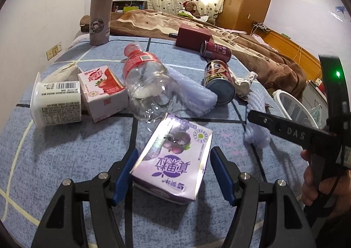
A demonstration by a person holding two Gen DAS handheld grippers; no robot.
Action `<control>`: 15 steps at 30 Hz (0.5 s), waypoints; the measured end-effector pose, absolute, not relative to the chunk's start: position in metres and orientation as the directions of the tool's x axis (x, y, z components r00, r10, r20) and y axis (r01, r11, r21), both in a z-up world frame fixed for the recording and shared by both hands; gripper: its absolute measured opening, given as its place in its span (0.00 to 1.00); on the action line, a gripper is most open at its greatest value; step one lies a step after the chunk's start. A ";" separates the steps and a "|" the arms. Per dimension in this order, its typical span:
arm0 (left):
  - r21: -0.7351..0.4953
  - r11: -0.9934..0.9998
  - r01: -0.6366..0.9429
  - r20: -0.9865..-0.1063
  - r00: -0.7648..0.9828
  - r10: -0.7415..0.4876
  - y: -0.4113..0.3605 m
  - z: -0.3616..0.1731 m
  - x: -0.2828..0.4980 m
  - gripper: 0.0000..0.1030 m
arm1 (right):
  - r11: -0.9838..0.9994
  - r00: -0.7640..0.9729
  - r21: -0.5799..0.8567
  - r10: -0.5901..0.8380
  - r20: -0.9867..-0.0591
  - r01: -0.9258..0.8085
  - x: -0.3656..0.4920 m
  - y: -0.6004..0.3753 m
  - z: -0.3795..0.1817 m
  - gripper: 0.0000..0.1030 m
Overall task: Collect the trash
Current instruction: 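Grasp the purple juice box with the left gripper while the right grasps the white foam net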
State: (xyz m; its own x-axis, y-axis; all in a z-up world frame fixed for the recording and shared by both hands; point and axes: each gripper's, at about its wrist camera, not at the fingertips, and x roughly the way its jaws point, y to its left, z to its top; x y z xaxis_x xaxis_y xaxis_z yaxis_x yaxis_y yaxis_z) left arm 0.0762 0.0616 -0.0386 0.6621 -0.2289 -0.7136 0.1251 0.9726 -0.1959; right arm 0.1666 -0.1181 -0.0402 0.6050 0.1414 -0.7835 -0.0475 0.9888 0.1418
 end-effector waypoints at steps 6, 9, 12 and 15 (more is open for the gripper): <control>-0.195 0.971 0.139 -0.721 0.650 -0.238 0.055 -0.040 0.082 0.67 | 0.986 0.607 0.155 0.163 -0.778 -0.066 0.161 -0.130 -0.040 0.31; -0.201 0.968 0.147 -0.720 0.649 -0.248 0.051 -0.040 0.082 0.60 | 0.986 0.613 0.147 0.161 -0.774 -0.074 0.157 -0.134 -0.038 0.28; -0.192 0.969 0.156 -0.717 0.652 -0.247 0.047 -0.039 0.080 0.59 | 0.985 0.620 0.148 0.174 -0.765 -0.094 0.153 -0.135 -0.038 0.24; -0.189 0.970 0.155 -0.716 0.654 -0.244 0.044 -0.039 0.079 0.58 | 0.983 0.626 0.150 0.185 -0.757 -0.108 0.148 -0.136 -0.037 0.23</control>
